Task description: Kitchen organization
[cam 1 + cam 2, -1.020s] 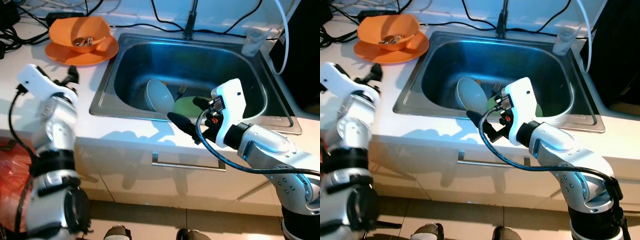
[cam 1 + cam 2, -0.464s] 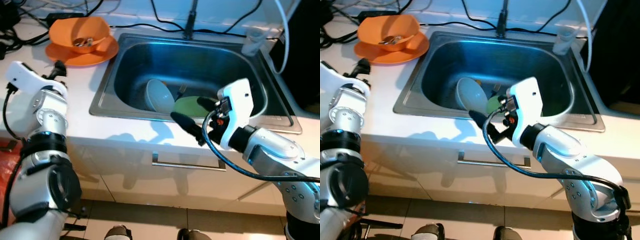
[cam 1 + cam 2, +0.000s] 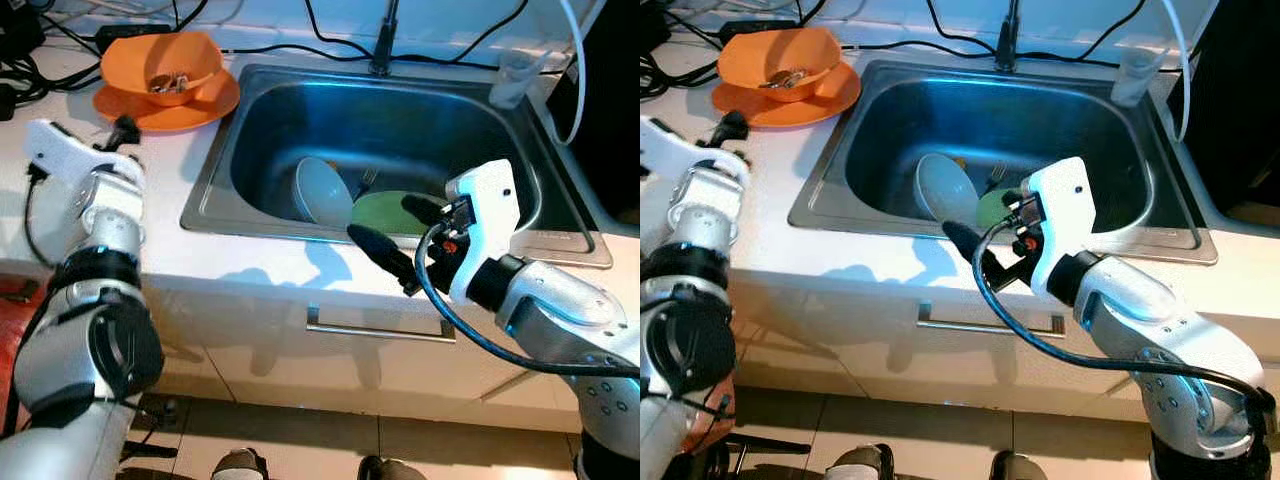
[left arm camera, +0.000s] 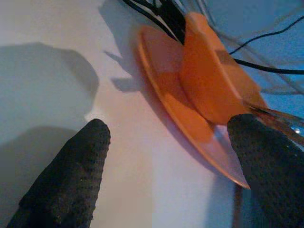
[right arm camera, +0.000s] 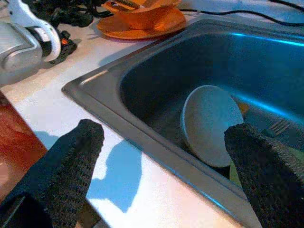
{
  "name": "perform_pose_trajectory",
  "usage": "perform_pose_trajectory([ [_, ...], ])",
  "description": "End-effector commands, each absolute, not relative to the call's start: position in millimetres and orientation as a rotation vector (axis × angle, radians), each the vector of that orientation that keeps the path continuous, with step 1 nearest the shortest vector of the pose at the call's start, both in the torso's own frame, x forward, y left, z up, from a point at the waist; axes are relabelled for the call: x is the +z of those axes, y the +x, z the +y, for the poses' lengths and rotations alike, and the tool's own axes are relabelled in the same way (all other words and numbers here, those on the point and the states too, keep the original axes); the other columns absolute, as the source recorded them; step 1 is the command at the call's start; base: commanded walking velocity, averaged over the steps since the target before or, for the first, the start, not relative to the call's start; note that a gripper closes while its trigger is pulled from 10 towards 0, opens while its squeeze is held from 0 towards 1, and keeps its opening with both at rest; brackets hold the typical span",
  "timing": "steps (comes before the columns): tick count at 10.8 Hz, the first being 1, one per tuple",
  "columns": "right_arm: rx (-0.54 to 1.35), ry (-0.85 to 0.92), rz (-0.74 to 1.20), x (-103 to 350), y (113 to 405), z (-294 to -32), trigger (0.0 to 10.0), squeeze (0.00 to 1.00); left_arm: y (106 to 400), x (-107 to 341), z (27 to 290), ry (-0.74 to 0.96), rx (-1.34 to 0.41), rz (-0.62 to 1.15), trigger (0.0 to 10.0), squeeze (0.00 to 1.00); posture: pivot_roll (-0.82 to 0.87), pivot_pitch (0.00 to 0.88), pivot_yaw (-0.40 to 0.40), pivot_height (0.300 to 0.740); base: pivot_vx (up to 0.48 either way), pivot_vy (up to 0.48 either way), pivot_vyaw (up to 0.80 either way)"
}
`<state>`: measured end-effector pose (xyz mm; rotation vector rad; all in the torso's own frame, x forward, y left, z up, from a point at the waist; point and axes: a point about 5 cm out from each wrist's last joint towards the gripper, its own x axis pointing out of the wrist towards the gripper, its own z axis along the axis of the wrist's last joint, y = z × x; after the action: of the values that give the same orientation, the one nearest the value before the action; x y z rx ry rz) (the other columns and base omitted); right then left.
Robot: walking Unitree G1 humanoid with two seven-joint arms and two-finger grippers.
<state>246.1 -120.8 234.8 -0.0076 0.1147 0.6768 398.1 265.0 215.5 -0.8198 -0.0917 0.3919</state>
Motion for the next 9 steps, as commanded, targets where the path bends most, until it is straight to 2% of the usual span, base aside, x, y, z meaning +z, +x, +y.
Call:
perform_pose_trajectory([
  [1,0.663,-0.008,0.110,237,243,-125,10.0,0.00,399,200,255,-0.854,0.376,-0.019,10.0,0.00,-0.13,0.188,0.001,0.740,0.000,0.000,0.00],
  [2,0.659,-0.017,0.118,239,240,-128,10.0,0.00,402,198,249,-0.853,0.362,-0.007,10.0,0.00,-0.16,0.196,-0.006,0.740,0.000,0.000,0.00],
  [5,0.633,-0.047,0.140,242,234,-137,10.0,0.00,400,194,253,-0.872,0.398,-0.020,10.0,0.00,-0.22,0.208,-0.024,0.740,0.000,0.000,0.00],
  [6,0.629,-0.053,0.149,243,232,-140,10.0,0.00,398,194,259,-0.872,0.420,-0.032,10.0,0.89,-0.23,0.210,-0.029,0.740,0.000,0.000,0.00],
  [7,0.628,-0.058,0.153,244,232,-141,10.0,0.00,397,195,265,-0.878,0.437,-0.047,10.0,1.00,-0.24,0.211,-0.034,0.740,0.000,0.000,0.00],
  [9,0.626,-0.064,0.162,245,230,-142,10.0,0.00,391,198,281,-0.875,0.520,-0.084,10.0,1.00,-0.25,0.210,-0.037,0.740,0.000,0.000,0.00],
])
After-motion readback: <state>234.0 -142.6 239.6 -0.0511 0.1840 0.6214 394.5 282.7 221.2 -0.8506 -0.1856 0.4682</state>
